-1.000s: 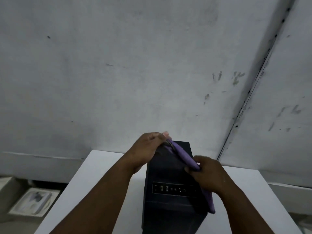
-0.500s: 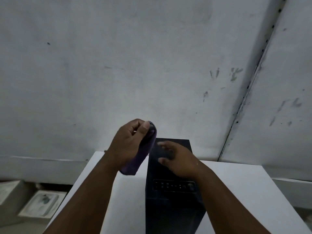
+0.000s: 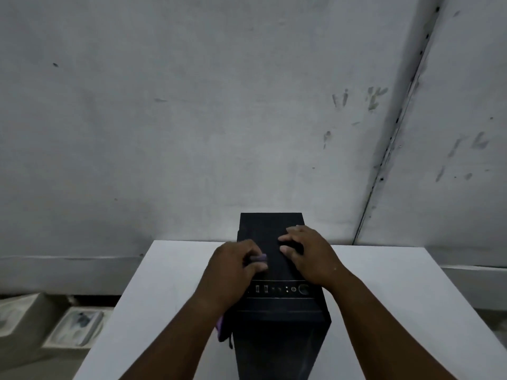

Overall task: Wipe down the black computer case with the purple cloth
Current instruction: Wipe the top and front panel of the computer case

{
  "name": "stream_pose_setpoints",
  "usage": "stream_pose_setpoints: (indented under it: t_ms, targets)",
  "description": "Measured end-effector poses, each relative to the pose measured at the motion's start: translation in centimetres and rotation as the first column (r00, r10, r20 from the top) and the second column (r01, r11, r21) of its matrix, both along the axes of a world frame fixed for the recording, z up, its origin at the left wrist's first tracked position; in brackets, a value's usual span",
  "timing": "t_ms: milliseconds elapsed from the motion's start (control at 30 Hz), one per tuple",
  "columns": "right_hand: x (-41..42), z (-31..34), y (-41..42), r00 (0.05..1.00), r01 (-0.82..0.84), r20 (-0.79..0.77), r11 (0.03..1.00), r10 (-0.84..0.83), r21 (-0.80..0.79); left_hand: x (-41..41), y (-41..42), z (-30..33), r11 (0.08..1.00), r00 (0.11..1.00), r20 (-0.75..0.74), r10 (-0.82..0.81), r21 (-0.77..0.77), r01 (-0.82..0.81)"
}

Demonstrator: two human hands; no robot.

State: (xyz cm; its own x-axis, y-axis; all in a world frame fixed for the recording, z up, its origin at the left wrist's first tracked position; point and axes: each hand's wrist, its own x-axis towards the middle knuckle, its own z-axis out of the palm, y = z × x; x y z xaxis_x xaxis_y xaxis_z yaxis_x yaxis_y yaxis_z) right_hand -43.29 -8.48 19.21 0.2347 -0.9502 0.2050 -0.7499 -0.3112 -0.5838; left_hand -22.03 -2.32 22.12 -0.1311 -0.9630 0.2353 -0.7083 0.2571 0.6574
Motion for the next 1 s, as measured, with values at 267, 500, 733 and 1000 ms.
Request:
stream_pose_setpoints:
  t_ms: [267, 500, 733, 1000]
  targets:
    - [-0.7, -1.0, -0.4, 0.992, -0.022, 0.126, 0.996, 0.011, 0.085, -2.9, 1.1, 0.1, 0.959, 0.943, 0.175, -0.284, 0.058, 0.278]
    - [-0.9, -1.2, -0.6, 0.981, -0.059, 0.19, 0.991, 0.035, 0.124, -4.6, 1.1, -0.6, 0.955, 0.939, 0.172, -0.298, 0.065, 0.29]
    - [-0.9, -1.1, -0.6, 0.976, -0.076, 0.213, 0.986, 0.044, 0.147, -4.1, -0.8, -0.5, 0.992, 0.979, 0.176, -0.105, -0.048, 0.115]
    - [-0.9, -1.5, -0.7, 0.982, -0.066, 0.186, 0.988, 0.039, 0.138, -5.4, 0.7, -1.0, 0.911, 0.892, 0.184, -0.413, 0.104, 0.4]
